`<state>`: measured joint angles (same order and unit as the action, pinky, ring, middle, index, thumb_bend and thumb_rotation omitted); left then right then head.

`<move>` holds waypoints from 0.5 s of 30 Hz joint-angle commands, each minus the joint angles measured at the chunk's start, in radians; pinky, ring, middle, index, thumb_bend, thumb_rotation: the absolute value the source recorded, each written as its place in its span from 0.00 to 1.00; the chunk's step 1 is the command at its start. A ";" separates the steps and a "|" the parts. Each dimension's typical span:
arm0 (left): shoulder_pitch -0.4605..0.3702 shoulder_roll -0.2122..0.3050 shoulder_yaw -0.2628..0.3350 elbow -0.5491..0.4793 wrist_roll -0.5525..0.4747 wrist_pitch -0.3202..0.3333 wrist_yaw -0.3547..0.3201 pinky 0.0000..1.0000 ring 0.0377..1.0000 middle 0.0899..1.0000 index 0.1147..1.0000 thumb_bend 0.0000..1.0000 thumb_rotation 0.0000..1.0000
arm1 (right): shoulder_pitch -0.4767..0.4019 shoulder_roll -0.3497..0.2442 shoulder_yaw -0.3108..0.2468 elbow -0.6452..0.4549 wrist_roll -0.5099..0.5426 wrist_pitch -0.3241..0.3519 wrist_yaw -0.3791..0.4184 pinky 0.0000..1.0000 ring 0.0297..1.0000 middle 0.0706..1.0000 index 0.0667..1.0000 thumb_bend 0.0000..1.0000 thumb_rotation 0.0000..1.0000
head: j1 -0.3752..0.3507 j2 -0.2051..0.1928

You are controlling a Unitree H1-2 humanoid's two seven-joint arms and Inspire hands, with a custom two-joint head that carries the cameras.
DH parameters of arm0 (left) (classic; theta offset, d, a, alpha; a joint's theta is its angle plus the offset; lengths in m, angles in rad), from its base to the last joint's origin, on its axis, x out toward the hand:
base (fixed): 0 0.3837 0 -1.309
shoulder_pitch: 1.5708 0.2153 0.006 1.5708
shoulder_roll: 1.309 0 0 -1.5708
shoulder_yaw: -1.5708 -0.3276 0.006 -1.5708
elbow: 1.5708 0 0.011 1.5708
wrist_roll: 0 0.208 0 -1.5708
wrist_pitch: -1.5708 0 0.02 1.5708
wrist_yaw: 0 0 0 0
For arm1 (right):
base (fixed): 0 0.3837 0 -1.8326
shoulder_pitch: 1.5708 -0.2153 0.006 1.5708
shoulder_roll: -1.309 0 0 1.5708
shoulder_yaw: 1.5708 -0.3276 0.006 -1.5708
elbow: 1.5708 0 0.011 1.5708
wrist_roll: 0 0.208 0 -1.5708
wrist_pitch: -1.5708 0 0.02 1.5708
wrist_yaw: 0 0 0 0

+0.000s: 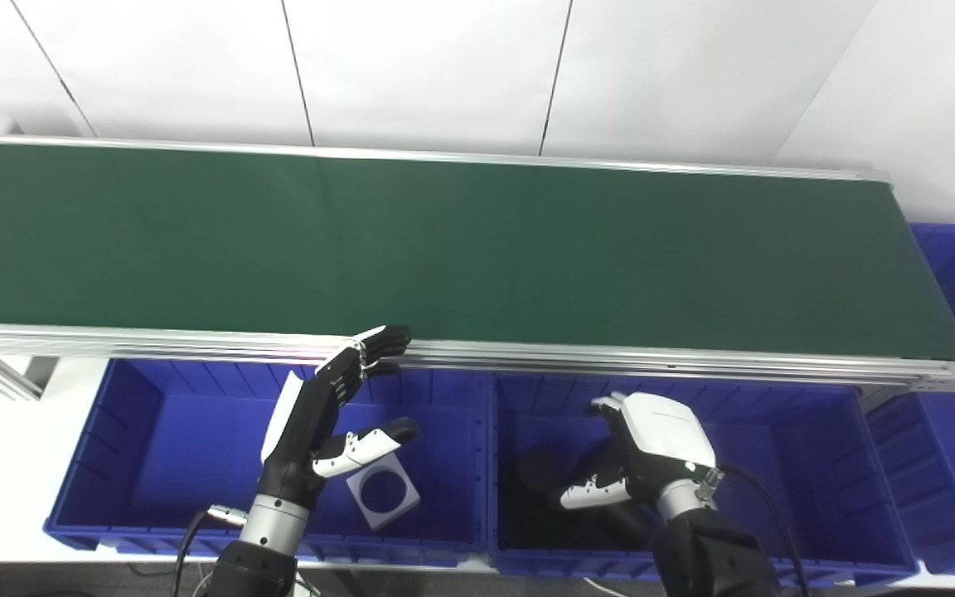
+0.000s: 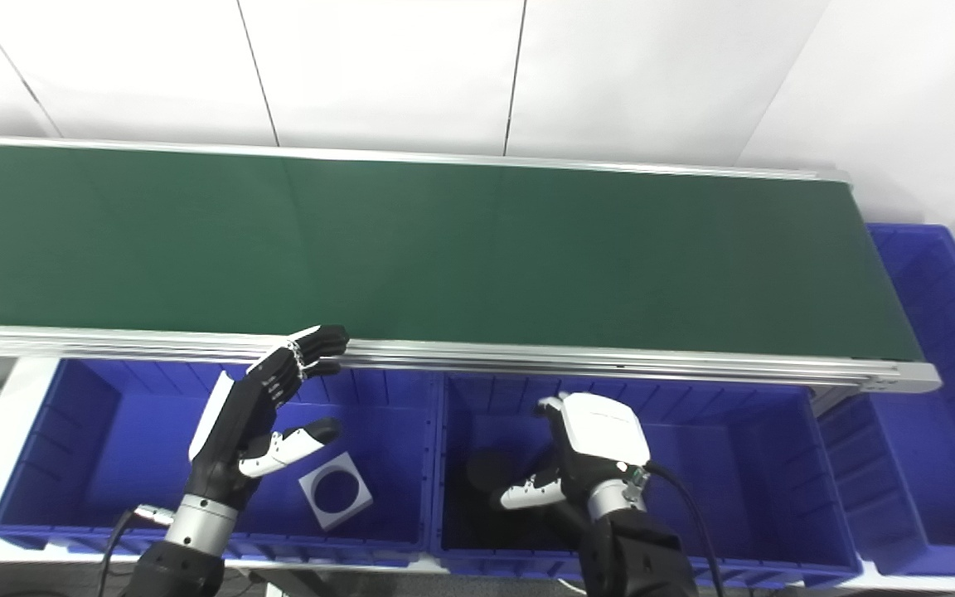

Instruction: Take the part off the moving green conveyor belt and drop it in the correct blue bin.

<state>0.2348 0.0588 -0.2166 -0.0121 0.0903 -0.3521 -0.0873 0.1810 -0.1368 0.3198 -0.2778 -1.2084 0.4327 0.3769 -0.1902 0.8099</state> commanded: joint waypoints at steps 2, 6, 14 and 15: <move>-0.007 0.019 -0.008 -0.032 0.001 0.028 -0.031 0.82 0.86 0.84 0.81 0.76 0.55 | 0.035 0.032 -0.062 -0.022 0.235 -0.179 -0.234 0.94 0.97 1.00 1.00 0.90 0.33 | -0.001 -0.003; -0.003 0.031 -0.011 -0.046 0.009 0.051 -0.045 0.84 0.89 0.88 0.84 0.77 0.55 | 0.082 0.097 -0.127 -0.038 0.483 -0.282 -0.335 0.87 1.00 1.00 1.00 0.96 0.50 | 0.006 -0.009; -0.029 0.036 -0.001 -0.037 0.016 0.051 -0.048 0.85 0.91 0.91 0.88 0.76 0.57 | 0.155 0.123 -0.150 -0.040 0.806 -0.480 -0.402 0.96 1.00 1.00 1.00 0.97 0.56 | -0.002 -0.057; -0.034 0.036 0.001 -0.039 0.012 0.055 -0.050 0.85 0.91 0.92 0.88 0.76 0.57 | 0.161 0.118 -0.152 -0.032 0.841 -0.500 -0.398 0.96 1.00 1.00 1.00 0.97 0.57 | -0.002 -0.060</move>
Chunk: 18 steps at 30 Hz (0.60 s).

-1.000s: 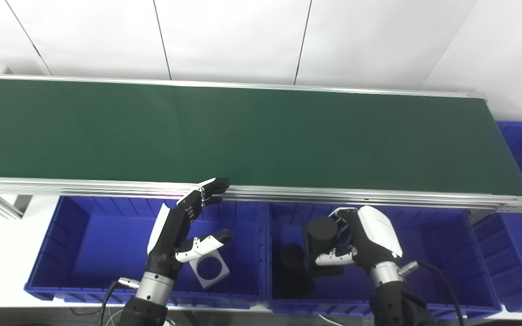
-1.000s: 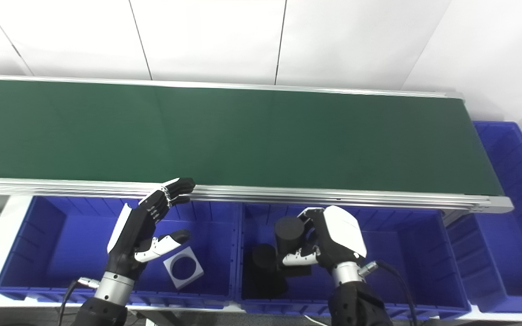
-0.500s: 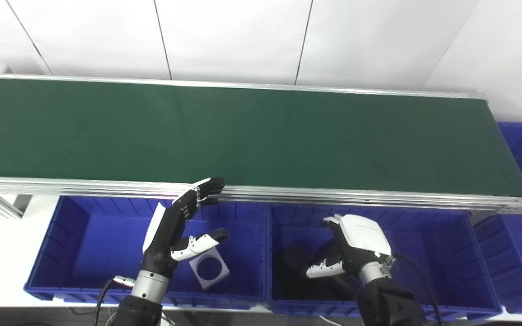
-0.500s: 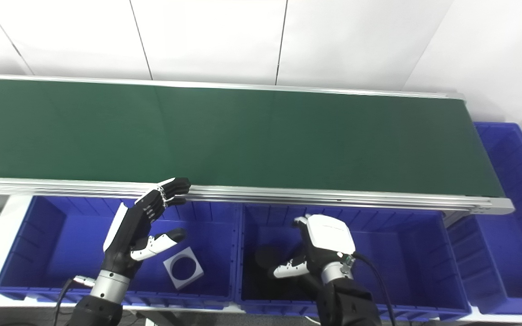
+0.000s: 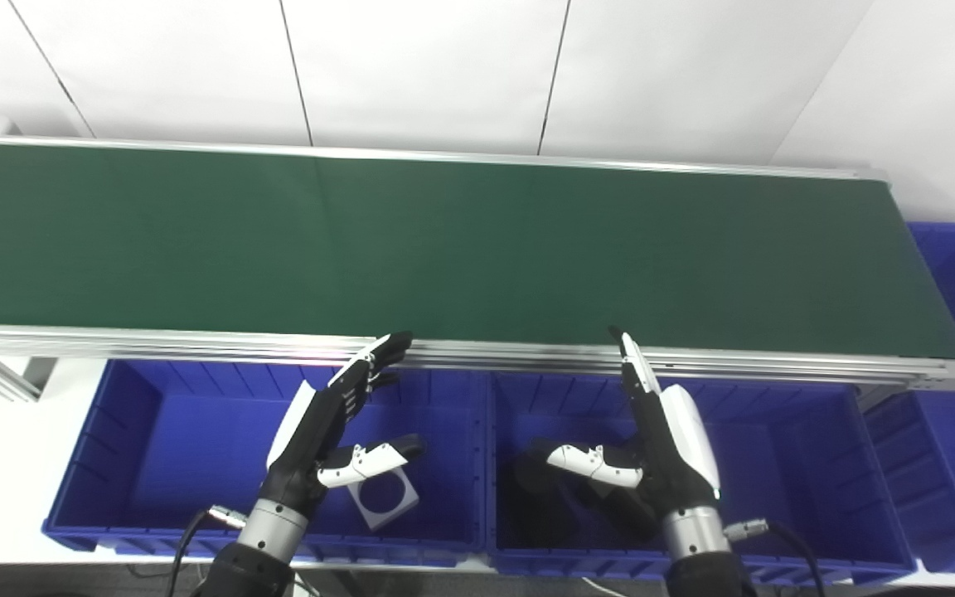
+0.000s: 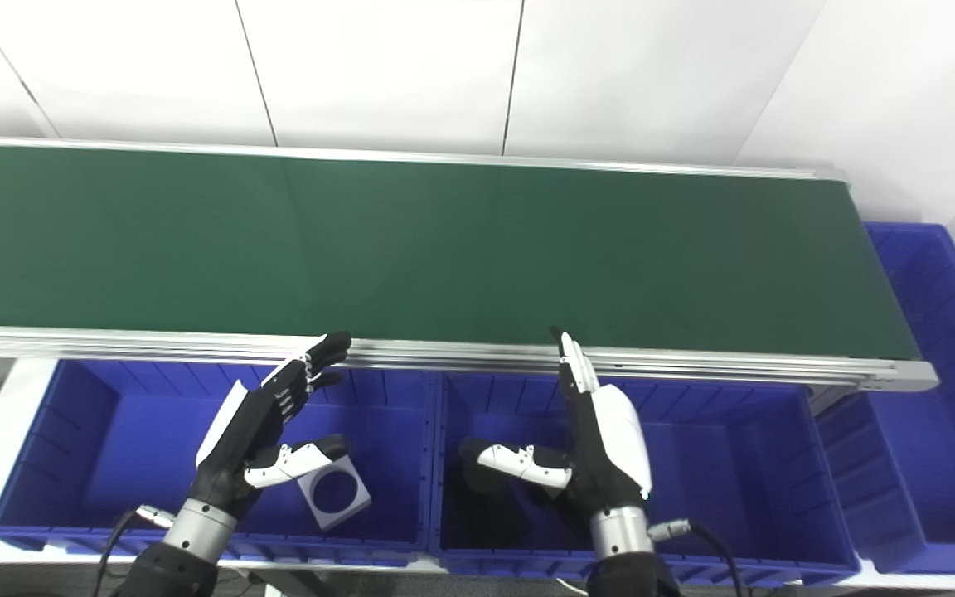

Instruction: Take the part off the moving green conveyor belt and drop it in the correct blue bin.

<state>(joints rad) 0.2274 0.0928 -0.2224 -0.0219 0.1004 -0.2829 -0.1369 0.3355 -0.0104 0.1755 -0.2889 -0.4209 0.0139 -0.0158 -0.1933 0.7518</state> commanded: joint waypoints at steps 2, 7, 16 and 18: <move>-0.031 0.000 0.007 -0.033 -0.004 -0.011 -0.003 0.86 0.92 0.92 0.88 0.76 0.57 | 0.017 -0.019 -0.008 -0.012 0.101 -0.107 0.001 0.96 0.99 1.00 1.00 0.98 0.59 | -0.001 -0.009; -0.058 0.006 0.001 -0.031 -0.005 0.009 -0.025 0.90 0.95 0.95 0.90 0.75 0.57 | 0.022 -0.058 -0.020 0.024 0.266 -0.137 0.051 0.93 1.00 1.00 1.00 1.00 0.51 | -0.009 -0.028; -0.056 -0.005 0.002 0.081 0.020 -0.105 -0.006 0.87 0.93 0.92 0.89 0.77 0.55 | 0.022 -0.078 -0.023 0.076 0.319 -0.152 0.076 0.94 0.97 0.97 1.00 1.00 0.45 | 0.000 -0.057; -0.055 -0.012 0.006 0.091 0.018 -0.128 0.002 0.87 0.92 0.91 0.89 0.77 0.54 | 0.022 -0.077 -0.023 0.077 0.313 -0.151 0.076 0.93 0.96 0.96 1.00 1.00 0.45 | 0.000 -0.059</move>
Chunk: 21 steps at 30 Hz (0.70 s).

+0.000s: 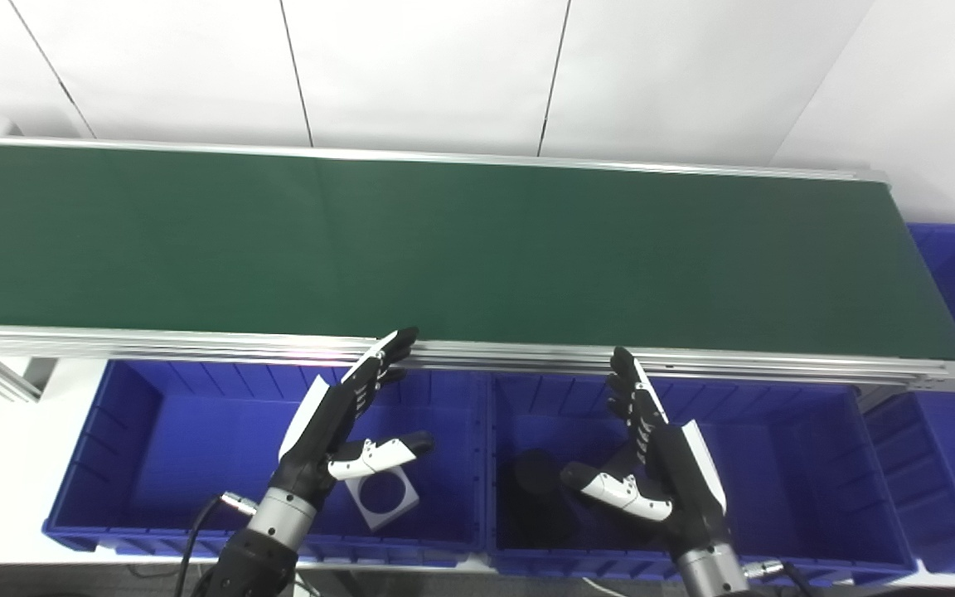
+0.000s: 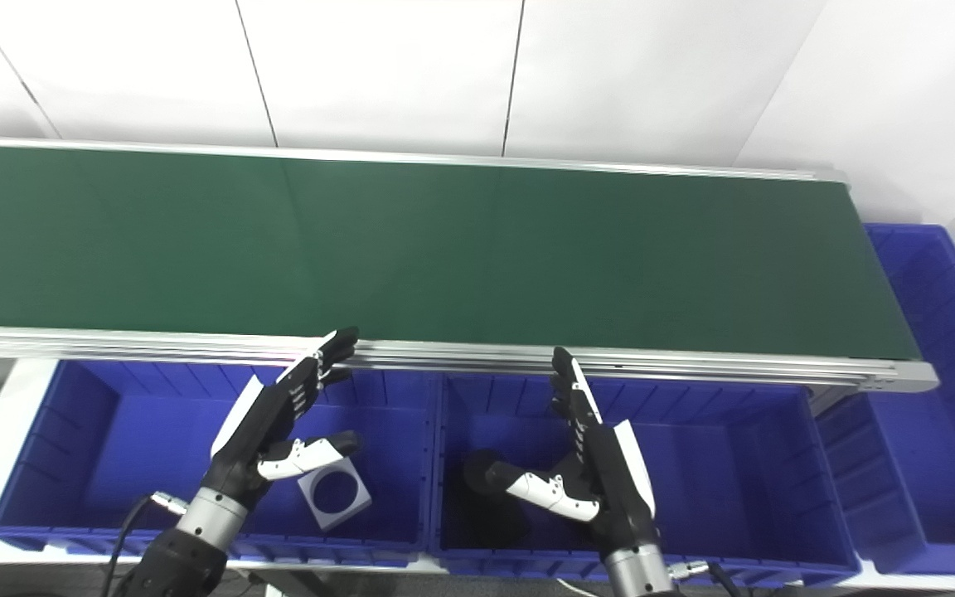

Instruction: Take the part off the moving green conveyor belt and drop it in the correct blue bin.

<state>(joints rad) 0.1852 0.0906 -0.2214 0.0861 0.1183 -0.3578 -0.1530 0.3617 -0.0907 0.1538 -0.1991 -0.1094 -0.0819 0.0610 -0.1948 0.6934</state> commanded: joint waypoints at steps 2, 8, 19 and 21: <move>-0.010 -0.018 0.009 -0.009 -0.005 -0.067 0.024 0.86 0.91 0.91 0.88 0.77 0.52 | -0.005 0.001 0.000 -0.014 -0.001 -0.048 0.001 0.94 0.95 0.95 1.00 1.00 0.44 | 0.005 -0.004; -0.005 -0.031 0.015 -0.011 -0.029 -0.061 0.022 0.85 0.92 0.91 0.87 0.77 0.49 | -0.014 -0.013 0.006 -0.013 -0.009 -0.035 0.019 0.93 0.95 0.96 1.00 1.00 0.46 | 0.015 -0.008; -0.018 -0.041 0.026 0.017 -0.025 -0.082 0.025 0.83 0.90 0.90 0.87 0.75 0.48 | -0.033 -0.014 0.005 0.017 -0.026 -0.039 0.014 0.92 0.94 0.95 1.00 1.00 0.44 | 0.020 -0.017; -0.019 -0.043 0.027 0.023 -0.024 -0.087 0.027 0.83 0.90 0.90 0.86 0.74 0.47 | -0.036 -0.012 0.005 0.021 -0.037 -0.038 0.008 0.92 0.94 0.95 1.00 1.00 0.44 | 0.022 -0.021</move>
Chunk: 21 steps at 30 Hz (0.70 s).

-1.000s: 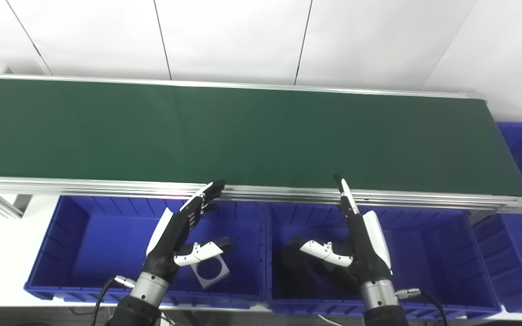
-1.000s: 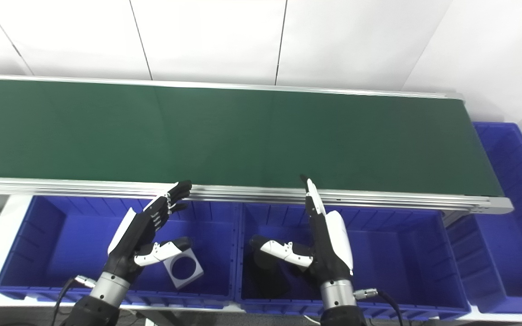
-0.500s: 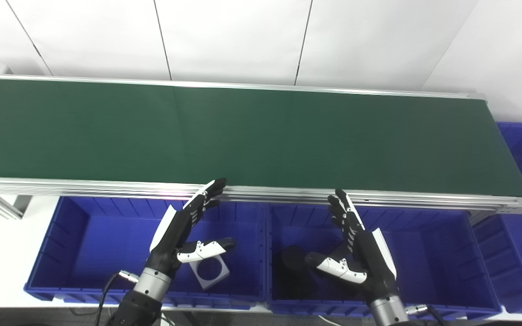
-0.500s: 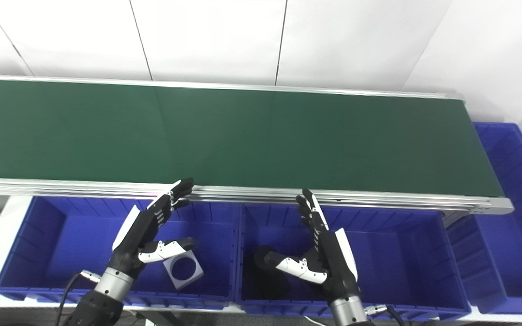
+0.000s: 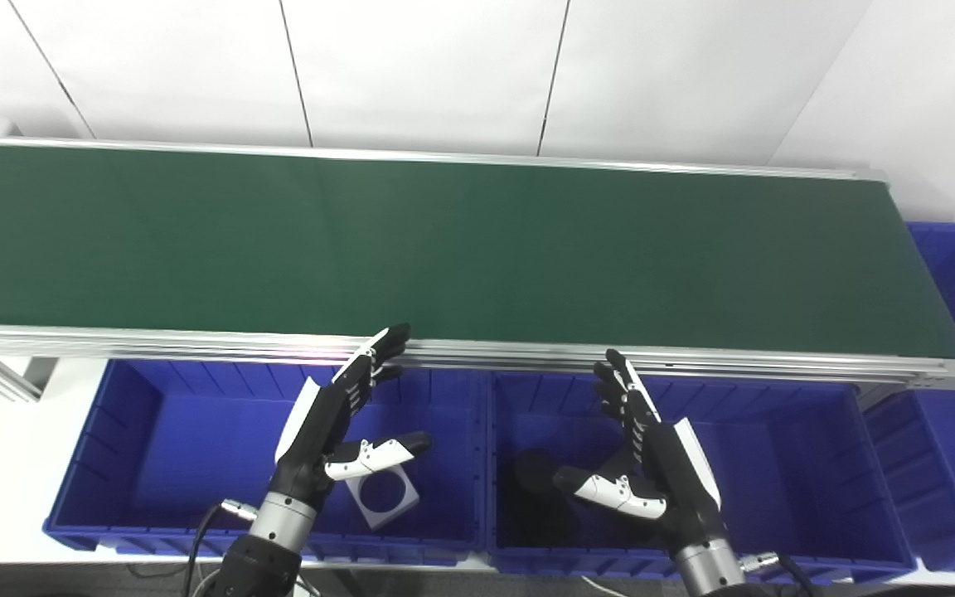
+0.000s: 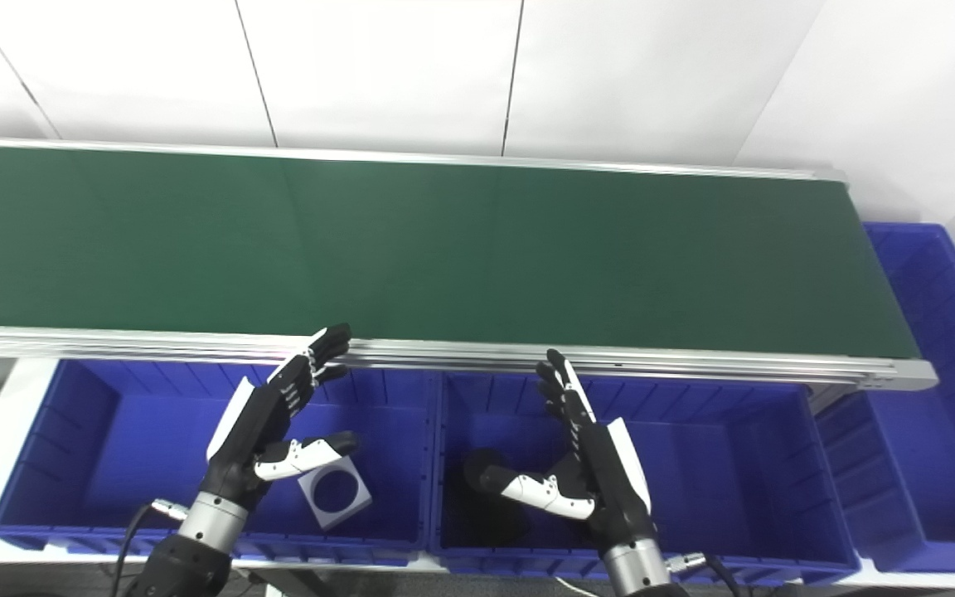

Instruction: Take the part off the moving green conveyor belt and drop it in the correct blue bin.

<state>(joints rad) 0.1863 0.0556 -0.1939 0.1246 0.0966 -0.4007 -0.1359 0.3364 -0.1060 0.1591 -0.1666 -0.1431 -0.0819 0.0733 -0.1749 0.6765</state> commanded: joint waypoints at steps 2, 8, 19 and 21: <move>-0.022 -0.009 0.000 -0.010 0.000 -0.050 0.011 0.82 0.90 0.90 0.86 0.74 0.47 | -0.013 0.004 0.000 -0.006 -0.015 -0.043 -0.009 0.92 0.94 0.95 1.00 1.00 0.44 | 0.003 -0.009; -0.025 -0.010 -0.001 0.007 0.006 -0.065 0.015 0.82 0.89 0.89 0.85 0.74 0.47 | -0.014 0.008 -0.001 0.008 -0.033 -0.056 -0.022 0.90 0.93 0.95 0.99 1.00 0.45 | 0.006 -0.027; -0.022 -0.009 -0.014 0.027 0.010 -0.068 0.050 0.79 0.86 0.86 0.82 0.76 0.45 | -0.011 0.014 -0.003 0.052 -0.062 -0.126 -0.062 0.89 0.90 0.94 0.98 0.98 0.45 | 0.017 -0.074; -0.022 -0.008 -0.016 0.028 0.012 -0.068 0.055 0.79 0.86 0.86 0.82 0.76 0.45 | -0.010 0.014 -0.003 0.057 -0.066 -0.134 -0.066 0.89 0.90 0.94 0.98 0.98 0.45 | 0.017 -0.076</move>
<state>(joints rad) 0.1809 0.0538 -0.2040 0.1646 0.1093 -0.4272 -0.0959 0.3299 -0.0962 0.1580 -0.0999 -0.2033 -0.1570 0.0204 -0.1580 0.6013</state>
